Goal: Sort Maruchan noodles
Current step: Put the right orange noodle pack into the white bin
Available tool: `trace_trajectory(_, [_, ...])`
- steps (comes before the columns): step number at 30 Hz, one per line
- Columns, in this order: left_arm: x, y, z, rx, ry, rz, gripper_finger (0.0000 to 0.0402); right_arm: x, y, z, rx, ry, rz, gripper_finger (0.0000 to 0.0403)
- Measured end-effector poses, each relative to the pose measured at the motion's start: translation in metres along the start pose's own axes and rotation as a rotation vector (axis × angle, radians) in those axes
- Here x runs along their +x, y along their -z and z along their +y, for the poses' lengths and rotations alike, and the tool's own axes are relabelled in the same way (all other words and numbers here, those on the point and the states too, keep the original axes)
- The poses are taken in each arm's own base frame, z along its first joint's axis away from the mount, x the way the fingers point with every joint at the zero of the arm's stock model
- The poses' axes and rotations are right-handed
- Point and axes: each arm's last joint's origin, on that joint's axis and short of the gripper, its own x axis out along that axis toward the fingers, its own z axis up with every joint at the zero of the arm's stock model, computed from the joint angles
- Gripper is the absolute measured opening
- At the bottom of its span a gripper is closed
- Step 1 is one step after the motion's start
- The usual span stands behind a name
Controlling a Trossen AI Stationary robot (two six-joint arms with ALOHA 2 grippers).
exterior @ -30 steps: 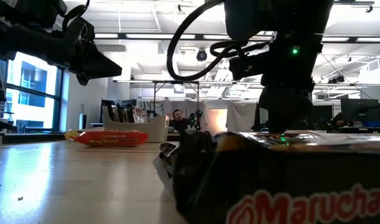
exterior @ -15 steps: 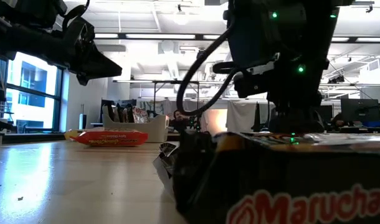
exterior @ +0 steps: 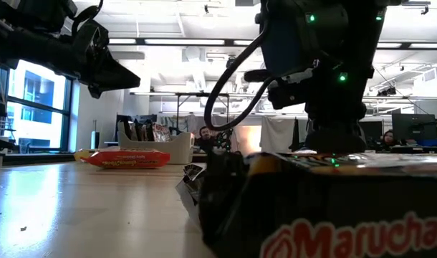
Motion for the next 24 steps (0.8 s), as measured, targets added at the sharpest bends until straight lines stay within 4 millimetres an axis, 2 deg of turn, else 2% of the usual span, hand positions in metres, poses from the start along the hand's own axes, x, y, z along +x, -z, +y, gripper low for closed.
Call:
trace_trajectory(6, [0.000,0.000,0.000,0.000,0.000,0.000,0.0069,-0.016,-0.001,-0.011,0.004,-0.083,-0.002,0.0001])
trace_trajectory(15, [0.000,0.000,0.000,0.000,0.000,0.000,0.0069,-0.046,-0.014,-0.039,0.017,-0.223,-0.113,0.0000])
trace_trajectory(21, [0.000,-0.001,0.000,-0.002,0.001,-0.010,0.0069,-0.054,-0.024,-0.042,0.017,-0.334,-0.183,0.0000])
trace_trajectory(24, [0.000,-0.006,-0.001,-0.009,0.007,-0.057,0.0069,-0.054,-0.023,-0.041,0.016,-0.364,-0.155,0.0000])
